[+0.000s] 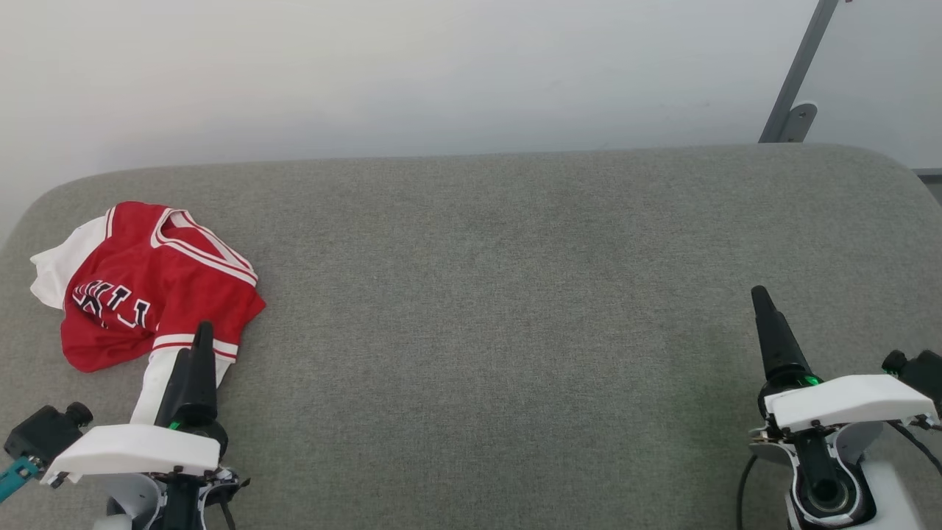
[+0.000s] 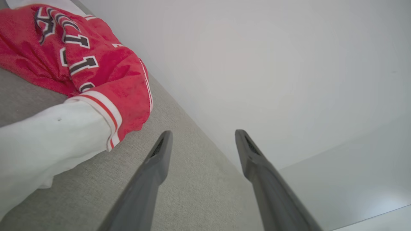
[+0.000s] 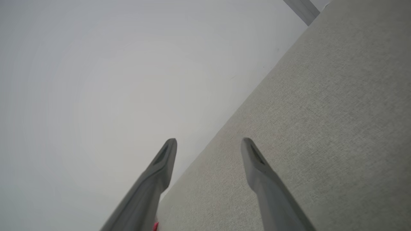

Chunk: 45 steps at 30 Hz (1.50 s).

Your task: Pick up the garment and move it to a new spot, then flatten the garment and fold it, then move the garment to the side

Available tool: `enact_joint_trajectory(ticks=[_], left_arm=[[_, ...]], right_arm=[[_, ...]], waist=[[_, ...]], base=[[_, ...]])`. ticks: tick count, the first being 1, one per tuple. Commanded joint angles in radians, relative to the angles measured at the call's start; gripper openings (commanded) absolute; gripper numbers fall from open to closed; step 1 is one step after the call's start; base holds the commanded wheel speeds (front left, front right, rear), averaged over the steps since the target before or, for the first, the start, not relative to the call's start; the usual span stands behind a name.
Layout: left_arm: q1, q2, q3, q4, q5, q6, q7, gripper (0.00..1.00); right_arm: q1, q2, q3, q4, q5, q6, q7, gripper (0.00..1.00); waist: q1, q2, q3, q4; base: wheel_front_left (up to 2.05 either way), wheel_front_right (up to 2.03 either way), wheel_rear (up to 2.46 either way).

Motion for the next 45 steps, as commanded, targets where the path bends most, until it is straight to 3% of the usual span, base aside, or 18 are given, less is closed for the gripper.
enact_joint_trajectory(ticks=[1,18,28,45], left_arm=[[-0.010,0.014,0.000,-0.020,0.050,0.005,-0.013,1.00],[0.009,0.047,-0.044,-0.005,0.357,0.041,-0.070,1.00],[0.018,0.063,-0.063,0.009,0.462,0.062,-0.097,1.00],[0.035,0.070,-0.066,0.034,0.619,0.043,-0.143,1.00]], right_arm=[[-0.036,-0.008,0.003,-0.008,-0.046,0.000,-0.013,1.00],[-0.055,-0.033,0.044,-0.003,-0.517,0.000,-0.071,1.00],[-0.061,-0.021,0.029,0.007,-0.664,0.000,-0.097,1.00],[-0.030,-0.004,-0.007,0.006,-0.866,0.000,-0.143,1.00]], waist=[[0.0000,0.0000,-0.001,0.001],[0.0000,0.0000,-0.002,0.004],[0.0000,0.0000,-0.002,0.006],[0.0000,0.0000,-0.002,0.009]], base=[[0.00,0.00,0.00],[0.00,0.00,0.00],[0.00,0.00,0.00],[0.00,0.00,0.00]])
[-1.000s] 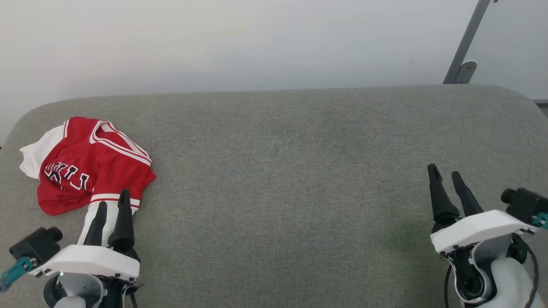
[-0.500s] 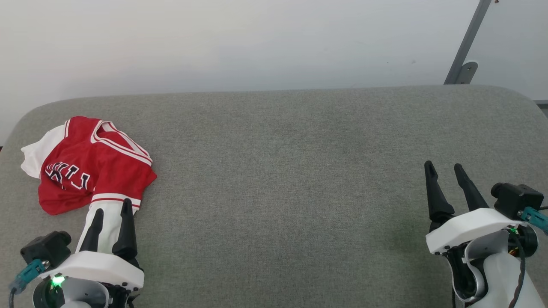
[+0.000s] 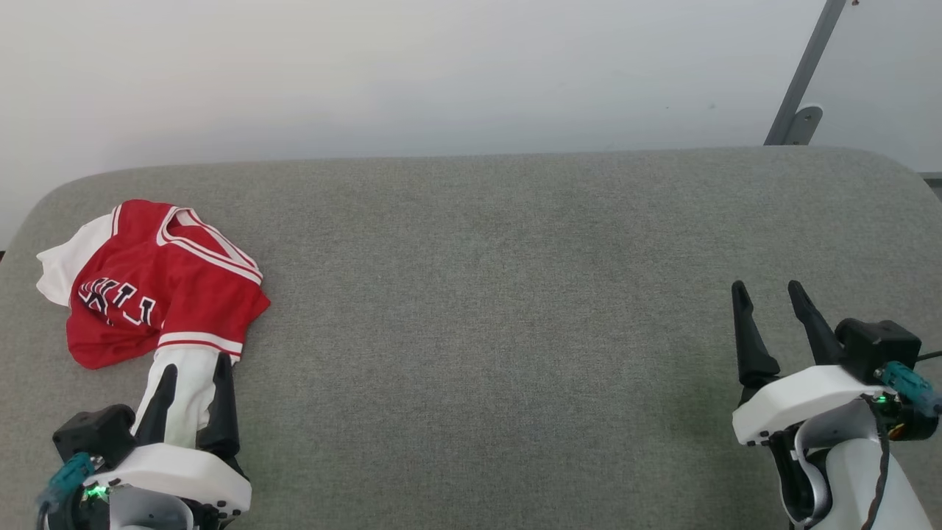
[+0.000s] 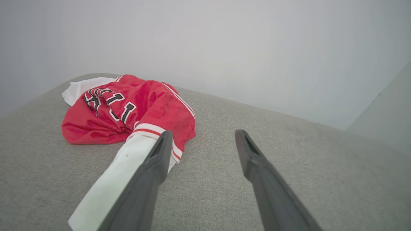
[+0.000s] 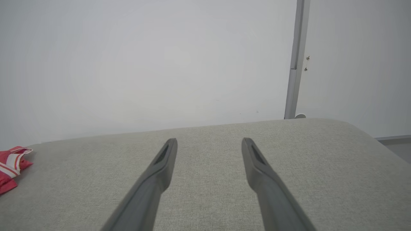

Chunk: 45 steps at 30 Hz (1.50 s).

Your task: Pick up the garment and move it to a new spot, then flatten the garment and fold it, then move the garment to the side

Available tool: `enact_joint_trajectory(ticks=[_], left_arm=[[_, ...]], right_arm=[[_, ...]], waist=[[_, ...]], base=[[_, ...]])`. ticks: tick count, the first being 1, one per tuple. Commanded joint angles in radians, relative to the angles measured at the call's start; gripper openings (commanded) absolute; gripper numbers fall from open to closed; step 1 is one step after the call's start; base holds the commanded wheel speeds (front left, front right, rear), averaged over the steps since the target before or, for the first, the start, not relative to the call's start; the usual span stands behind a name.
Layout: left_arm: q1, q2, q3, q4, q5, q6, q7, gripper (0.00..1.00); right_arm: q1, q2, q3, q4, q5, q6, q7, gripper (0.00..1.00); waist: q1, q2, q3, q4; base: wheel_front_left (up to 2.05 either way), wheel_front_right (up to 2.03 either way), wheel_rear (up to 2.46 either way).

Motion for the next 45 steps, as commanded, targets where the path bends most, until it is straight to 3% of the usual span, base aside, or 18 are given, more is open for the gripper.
enact_joint_trajectory(ticks=[1,27,37,45], left_arm=[[-0.003,0.010,0.002,-0.003,0.037,-0.007,-0.012,1.00],[-0.019,-0.007,0.029,0.031,0.228,-0.043,-0.067,1.00],[-0.001,-0.045,0.077,0.029,0.282,-0.046,-0.087,1.00],[0.056,-0.083,0.159,0.011,0.348,-0.037,-0.102,1.00]], right_arm=[[0.002,0.003,-0.003,-0.005,-0.037,0.000,-0.013,1.00],[0.008,0.038,-0.064,-0.028,-0.198,0.000,-0.068,1.00],[0.021,0.041,-0.030,-0.017,-0.272,0.000,-0.087,1.00],[0.003,0.041,0.106,0.020,-0.285,0.000,-0.103,1.00]], waist=[[-0.0001,0.0000,0.001,0.000],[-0.0001,0.0000,0.020,0.036],[-0.0001,0.0000,0.025,0.210],[-0.0001,0.0000,0.031,0.382]], base=[[0.00,0.00,0.00],[0.00,0.00,0.00],[0.00,0.00,0.00],[0.00,0.00,0.00]])
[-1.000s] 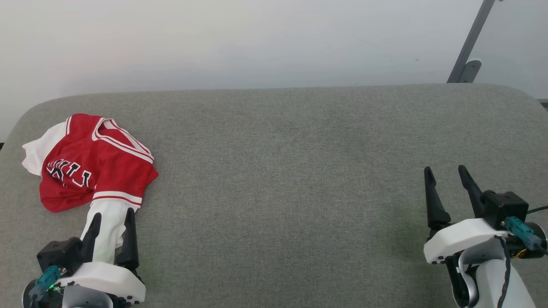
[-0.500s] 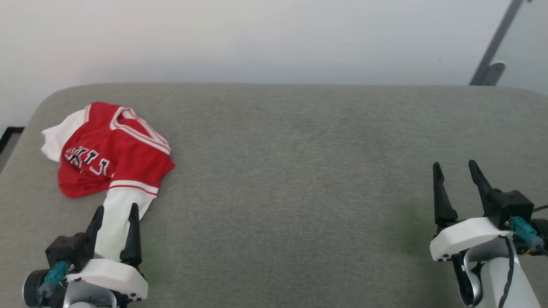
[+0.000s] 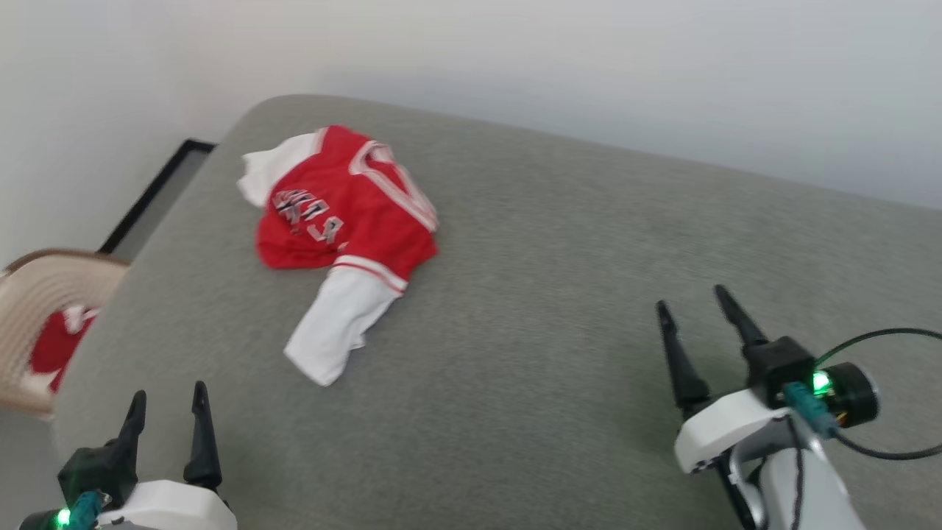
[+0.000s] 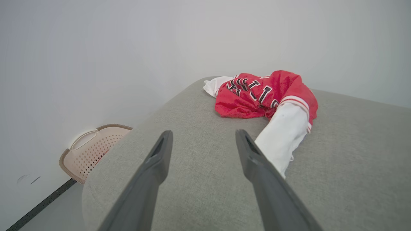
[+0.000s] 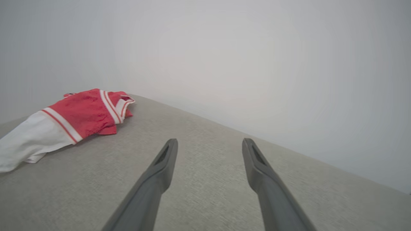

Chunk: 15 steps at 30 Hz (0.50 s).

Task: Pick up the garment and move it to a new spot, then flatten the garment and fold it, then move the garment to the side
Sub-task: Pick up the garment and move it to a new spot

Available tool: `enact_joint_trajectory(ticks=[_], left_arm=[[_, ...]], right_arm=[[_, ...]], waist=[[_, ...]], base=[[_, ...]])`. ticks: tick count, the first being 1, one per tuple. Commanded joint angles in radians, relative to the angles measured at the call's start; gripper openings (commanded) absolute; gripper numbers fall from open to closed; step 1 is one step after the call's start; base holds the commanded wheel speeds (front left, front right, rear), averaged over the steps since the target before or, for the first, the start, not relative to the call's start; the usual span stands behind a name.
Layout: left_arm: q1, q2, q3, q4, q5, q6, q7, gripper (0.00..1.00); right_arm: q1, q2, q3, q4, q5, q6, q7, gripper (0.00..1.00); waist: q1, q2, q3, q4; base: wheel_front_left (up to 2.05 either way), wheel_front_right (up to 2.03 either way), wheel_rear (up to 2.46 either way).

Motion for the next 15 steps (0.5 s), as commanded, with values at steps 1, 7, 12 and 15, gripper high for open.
enact_joint_trajectory(ticks=[1,7,12,15], left_arm=[[0.013,-0.009,0.006,-0.006,0.021,0.004,-0.009,1.00],[0.043,-0.031,0.031,-0.028,0.038,0.001,-0.010,1.00],[0.053,-0.042,0.043,-0.035,0.027,-0.006,-0.010,1.00],[0.023,-0.030,0.015,-0.028,0.031,-0.012,-0.010,1.00]], right_arm=[[-0.005,0.000,0.019,0.007,-0.005,-0.001,-0.010,1.00],[-0.005,-0.001,0.098,0.030,0.012,-0.001,-0.011,1.00],[-0.015,-0.001,0.120,0.032,0.027,-0.001,-0.011,1.00],[-0.019,0.000,0.127,0.028,0.034,-0.001,-0.011,1.00]], waist=[[0.0000,0.0000,0.002,0.067],[0.0000,0.0000,-0.005,0.119],[0.0000,0.0000,-0.010,0.098],[0.0000,0.0000,0.003,0.057]], base=[[0.00,0.00,0.00],[0.00,0.00,0.00],[0.00,0.00,0.00],[0.00,0.00,0.00]])
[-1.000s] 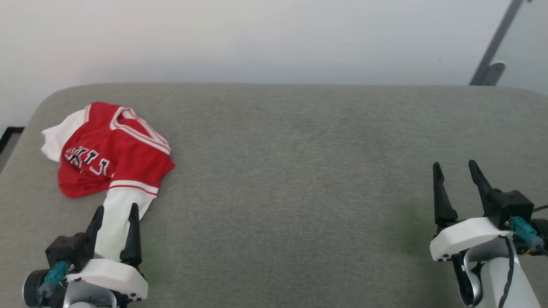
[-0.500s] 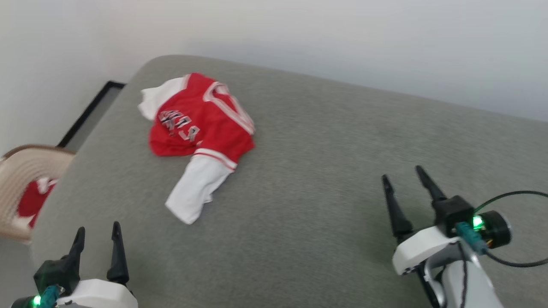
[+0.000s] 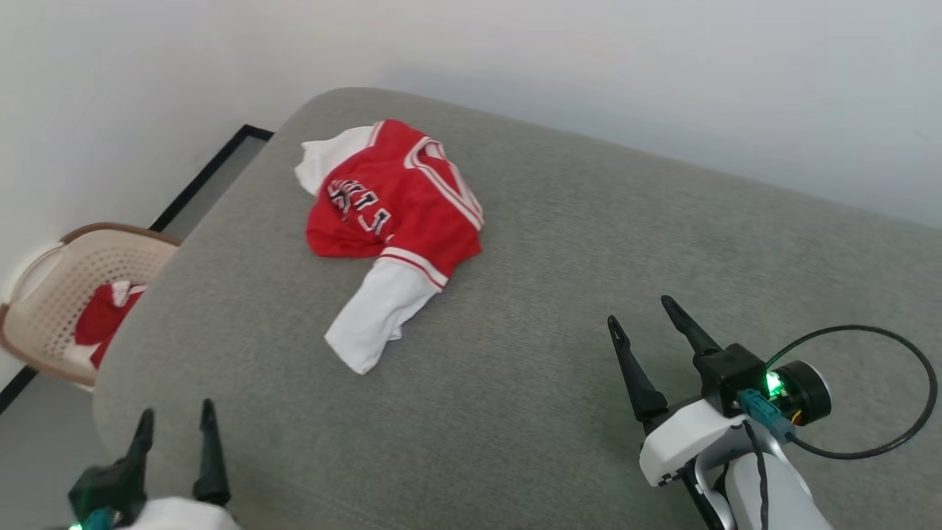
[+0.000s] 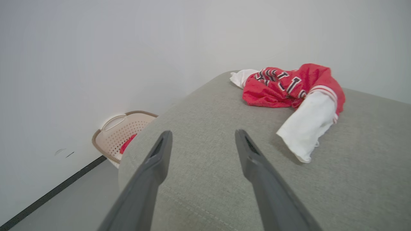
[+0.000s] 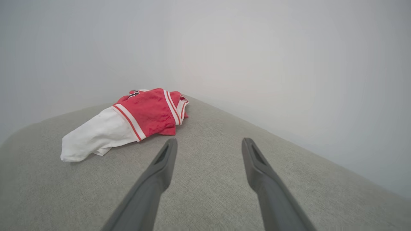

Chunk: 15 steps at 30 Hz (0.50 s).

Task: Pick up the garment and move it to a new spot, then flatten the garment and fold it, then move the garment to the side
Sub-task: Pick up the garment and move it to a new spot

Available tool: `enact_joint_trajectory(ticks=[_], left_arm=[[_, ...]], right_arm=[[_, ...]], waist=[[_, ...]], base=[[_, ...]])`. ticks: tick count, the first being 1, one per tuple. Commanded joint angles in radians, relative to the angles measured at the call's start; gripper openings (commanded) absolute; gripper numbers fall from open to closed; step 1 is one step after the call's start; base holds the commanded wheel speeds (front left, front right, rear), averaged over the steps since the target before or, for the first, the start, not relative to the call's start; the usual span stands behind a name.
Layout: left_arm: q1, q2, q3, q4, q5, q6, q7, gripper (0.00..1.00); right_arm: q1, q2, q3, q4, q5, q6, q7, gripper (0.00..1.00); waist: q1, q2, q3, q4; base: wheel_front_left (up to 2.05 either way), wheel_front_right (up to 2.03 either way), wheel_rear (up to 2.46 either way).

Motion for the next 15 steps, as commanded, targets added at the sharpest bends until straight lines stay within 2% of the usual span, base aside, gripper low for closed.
enact_joint_trajectory(ticks=[1,2,4,7,11,15], left_arm=[[-0.047,0.019,-0.024,0.001,0.004,-0.005,-0.006,1.00],[-0.047,0.019,-0.024,0.001,0.004,-0.005,-0.006,1.00],[-0.103,0.053,-0.069,0.008,0.003,-0.007,-0.006,1.00],[-0.215,0.134,-0.172,0.041,-0.050,-0.008,-0.006,1.00],[-0.394,0.259,-0.313,0.139,-0.259,-0.006,0.005,1.00],[-0.569,0.406,-0.457,0.202,-0.494,-0.006,0.108,1.00]], right_arm=[[-0.009,-0.002,0.000,-0.006,0.001,-0.001,-0.005,1.00],[-0.009,-0.002,0.000,-0.006,0.001,-0.001,-0.005,1.00],[-0.016,-0.002,-0.004,-0.009,0.002,-0.001,-0.005,1.00],[-0.030,-0.002,-0.014,-0.014,0.002,-0.001,-0.005,1.00],[-0.050,-0.002,-0.005,-0.030,0.010,-0.001,-0.004,1.00],[-0.070,-0.002,-0.005,-0.048,0.012,-0.001,-0.004,1.00]], waist=[[-0.0001,0.0000,0.019,-0.041],[-0.0001,0.0000,0.019,-0.041],[-0.0001,0.0000,0.039,-0.077],[-0.0001,0.0000,0.081,-0.138],[-0.0001,0.0000,0.157,-0.237],[-0.0001,0.0000,0.242,-0.320]], base=[[0.00,0.00,0.00],[0.00,0.00,0.00],[0.00,0.00,0.00],[0.00,0.00,0.00],[0.00,0.00,0.00],[0.00,0.00,0.00]])
